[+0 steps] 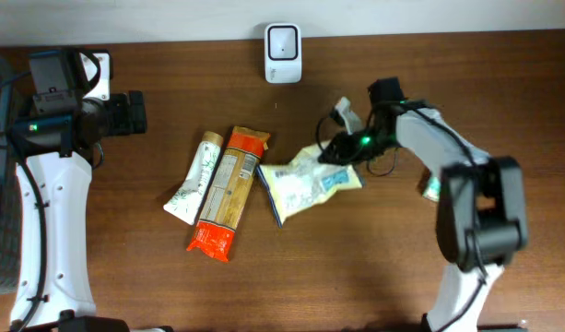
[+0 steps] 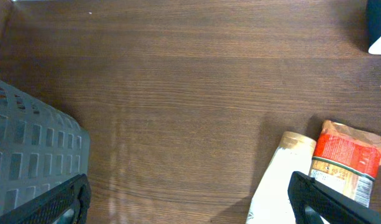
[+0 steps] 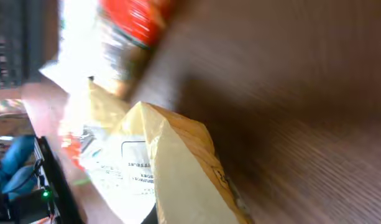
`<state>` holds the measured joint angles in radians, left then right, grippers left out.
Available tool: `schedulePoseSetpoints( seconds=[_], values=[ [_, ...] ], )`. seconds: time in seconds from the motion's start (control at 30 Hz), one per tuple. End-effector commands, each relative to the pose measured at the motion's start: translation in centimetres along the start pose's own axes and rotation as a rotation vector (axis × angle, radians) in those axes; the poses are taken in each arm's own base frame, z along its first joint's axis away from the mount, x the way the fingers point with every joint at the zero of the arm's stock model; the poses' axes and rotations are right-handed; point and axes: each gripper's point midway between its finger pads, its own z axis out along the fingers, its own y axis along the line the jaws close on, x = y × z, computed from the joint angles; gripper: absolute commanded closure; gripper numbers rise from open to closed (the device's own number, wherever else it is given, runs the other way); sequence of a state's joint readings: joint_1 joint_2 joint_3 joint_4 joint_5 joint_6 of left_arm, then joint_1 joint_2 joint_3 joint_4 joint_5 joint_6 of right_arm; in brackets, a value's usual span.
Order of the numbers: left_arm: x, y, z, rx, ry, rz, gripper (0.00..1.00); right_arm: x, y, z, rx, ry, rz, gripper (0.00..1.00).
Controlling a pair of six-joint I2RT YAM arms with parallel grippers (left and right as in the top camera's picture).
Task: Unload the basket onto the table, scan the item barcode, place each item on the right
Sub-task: 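Reach the right gripper to the white snack bag and grasp it, then hold the snack bag up in front of the scanner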
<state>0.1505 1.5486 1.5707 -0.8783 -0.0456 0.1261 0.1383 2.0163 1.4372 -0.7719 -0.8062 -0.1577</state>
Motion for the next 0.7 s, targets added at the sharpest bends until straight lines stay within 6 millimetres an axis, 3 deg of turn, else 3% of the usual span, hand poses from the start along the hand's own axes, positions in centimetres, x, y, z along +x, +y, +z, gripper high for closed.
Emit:
schedulePoseSetpoints(
  seconds=[0.0,0.03,0.17,0.4,0.47,0.57,0.67],
  values=[
    [0.1,0.3,0.1,-0.007,0.003,-0.012,0.01,-4.1,8.0,-7.2,-0.041,-0.202,-0.263,0.96],
    [0.1,0.3,0.1,-0.007,0.003,-0.012,0.01,-4.6,9.7,-9.1,-0.032,-0.25,-0.314,0.96],
    [0.1,0.3,0.1,-0.007,0.003,-0.012,0.01,-4.7,13.7,-12.9,-0.022,-0.344,-0.362,0.96],
    [0.1,0.3,0.1,-0.007,0.003,-0.012,0.01,-5.2,13.5,-13.4,0.013,-0.366,-0.341,0.96],
    [0.1,0.3,0.1,-0.007,0.003,-0.012,0.01,-6.5,11.3,-14.1,0.154,-0.41,-0.238,0.96],
    [0.1,0.3,0.1,-0.007,0.003,-0.012,0.01,-9.8,7.9,-17.1,0.584,-0.515,-0.203,0.96],
    [0.1,0.3,0.1,-0.007,0.003,-0.012,0.01,-14.7,7.2,-19.0,1.037,-0.61,-0.392,0.96]
  ],
)
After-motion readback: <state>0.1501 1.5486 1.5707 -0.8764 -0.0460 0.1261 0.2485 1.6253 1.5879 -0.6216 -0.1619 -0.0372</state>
